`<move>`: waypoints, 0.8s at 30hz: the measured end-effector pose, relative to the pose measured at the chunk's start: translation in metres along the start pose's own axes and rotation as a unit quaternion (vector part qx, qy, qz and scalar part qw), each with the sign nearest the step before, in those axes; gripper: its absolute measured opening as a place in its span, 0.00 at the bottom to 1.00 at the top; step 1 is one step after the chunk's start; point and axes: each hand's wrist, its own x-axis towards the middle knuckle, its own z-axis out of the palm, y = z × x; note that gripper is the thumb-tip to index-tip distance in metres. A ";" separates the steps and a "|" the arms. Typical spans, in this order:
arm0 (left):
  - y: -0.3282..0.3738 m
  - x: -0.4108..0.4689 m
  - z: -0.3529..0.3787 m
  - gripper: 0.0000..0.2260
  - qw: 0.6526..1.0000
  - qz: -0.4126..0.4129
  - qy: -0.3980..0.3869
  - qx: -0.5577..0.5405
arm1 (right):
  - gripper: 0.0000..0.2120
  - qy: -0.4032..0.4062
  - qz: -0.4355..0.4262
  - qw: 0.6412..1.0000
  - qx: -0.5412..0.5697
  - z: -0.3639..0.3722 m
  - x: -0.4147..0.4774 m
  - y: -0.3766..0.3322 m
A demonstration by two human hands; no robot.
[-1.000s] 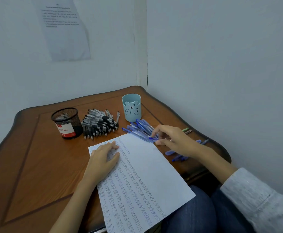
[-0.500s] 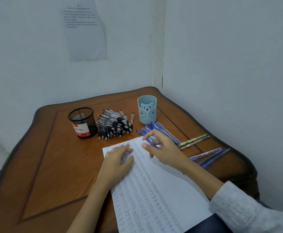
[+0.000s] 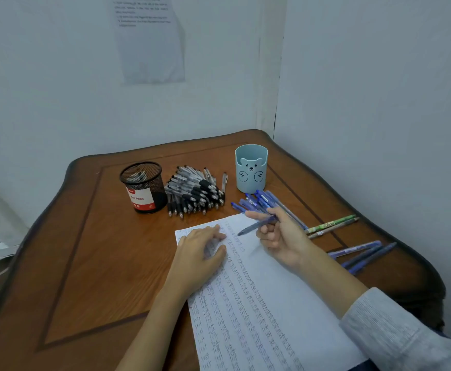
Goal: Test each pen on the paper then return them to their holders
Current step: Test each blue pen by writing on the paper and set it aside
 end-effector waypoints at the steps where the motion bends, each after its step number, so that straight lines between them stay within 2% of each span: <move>1: 0.000 0.000 0.000 0.09 1.000 0.001 0.001 0.000 | 0.18 0.001 -0.007 1.000 -0.006 0.001 0.001 0.002; 3: -0.001 0.000 0.000 0.09 1.000 0.003 0.001 0.002 | 0.10 -0.013 -0.025 0.999 -0.034 0.001 0.007 0.006; 7: 0.002 0.001 -0.001 0.10 1.000 -0.001 0.000 0.016 | 0.18 -0.045 -0.049 0.993 -0.096 0.002 0.012 0.005; 10: 0.002 0.001 -0.001 0.11 1.000 -0.001 -0.004 0.021 | 0.10 -0.061 -0.054 0.993 -0.087 0.007 0.012 0.004; 12: 0.001 0.001 -0.001 0.11 1.000 0.003 -0.007 0.022 | 0.07 -0.080 -0.082 0.982 -0.148 0.008 0.013 0.006; 15: 0.000 0.002 -0.001 0.13 1.000 0.007 -0.010 0.027 | 0.04 -0.079 -0.135 0.944 -0.289 0.006 0.015 0.012; 17: 0.001 0.002 -0.001 0.15 0.999 0.004 -0.014 0.033 | 0.08 -0.062 -0.158 0.931 -0.325 0.004 0.016 0.015; 20: 0.000 0.002 0.000 0.12 0.999 0.005 -0.014 0.036 | 0.16 -0.013 -0.215 0.911 -0.351 0.004 0.013 0.021; 24: 0.002 0.002 -0.001 0.11 0.999 0.007 -0.008 0.043 | 0.23 0.036 -0.227 0.919 -0.319 0.005 0.009 0.020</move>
